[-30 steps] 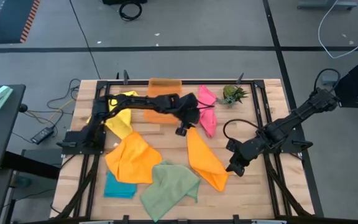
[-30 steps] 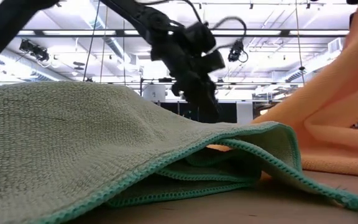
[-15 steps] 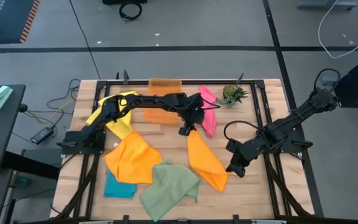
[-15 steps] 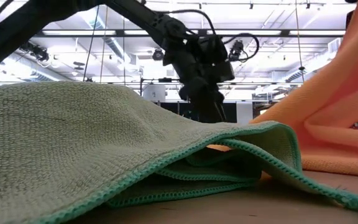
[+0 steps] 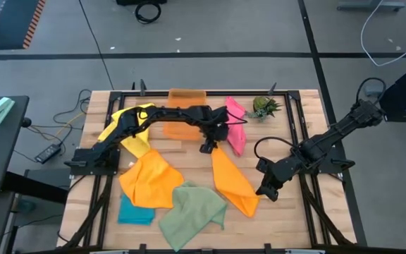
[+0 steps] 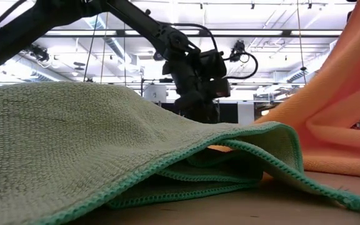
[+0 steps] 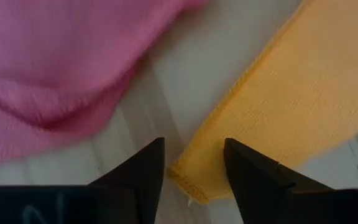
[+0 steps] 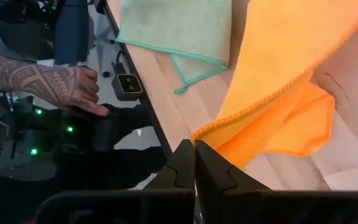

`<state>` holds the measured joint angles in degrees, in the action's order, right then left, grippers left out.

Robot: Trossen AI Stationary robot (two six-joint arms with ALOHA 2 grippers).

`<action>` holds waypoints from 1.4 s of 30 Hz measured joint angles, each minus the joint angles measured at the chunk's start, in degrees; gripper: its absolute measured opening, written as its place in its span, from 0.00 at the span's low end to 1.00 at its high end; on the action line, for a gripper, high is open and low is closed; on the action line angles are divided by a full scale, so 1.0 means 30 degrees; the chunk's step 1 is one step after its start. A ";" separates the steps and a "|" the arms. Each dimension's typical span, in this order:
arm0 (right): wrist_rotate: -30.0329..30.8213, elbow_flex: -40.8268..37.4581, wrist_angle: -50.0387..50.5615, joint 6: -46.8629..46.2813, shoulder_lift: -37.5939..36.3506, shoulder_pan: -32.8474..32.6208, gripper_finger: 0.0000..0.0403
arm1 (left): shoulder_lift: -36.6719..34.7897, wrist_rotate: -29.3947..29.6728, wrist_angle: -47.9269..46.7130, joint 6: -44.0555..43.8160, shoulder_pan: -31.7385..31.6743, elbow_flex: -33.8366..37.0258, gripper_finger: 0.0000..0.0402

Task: Fold microfiber towels
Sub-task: Fold the right orange microfiber cloth

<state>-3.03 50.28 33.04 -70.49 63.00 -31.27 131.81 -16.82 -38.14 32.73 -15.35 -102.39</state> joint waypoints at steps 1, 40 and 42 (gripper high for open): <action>0.0000 0.0000 -0.0006 0.0004 0.0000 0.0000 0.01 | 0.0000 0.0014 -0.0144 -0.0027 -0.0008 0.0000 0.39; 1.0612 1.2958 1.5417 0.9419 -0.4058 0.0000 0.01 | -1.3117 -0.3362 0.2054 -0.5736 -0.0654 -0.0022 0.01; 0.9562 1.2874 1.5844 0.9446 -0.4032 0.0002 0.01 | -1.3066 -0.3741 0.1539 -0.7292 -0.0400 -0.0021 0.01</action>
<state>25.66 88.91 80.57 -42.15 50.91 -31.26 92.61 -28.04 -33.52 10.85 -16.55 -102.45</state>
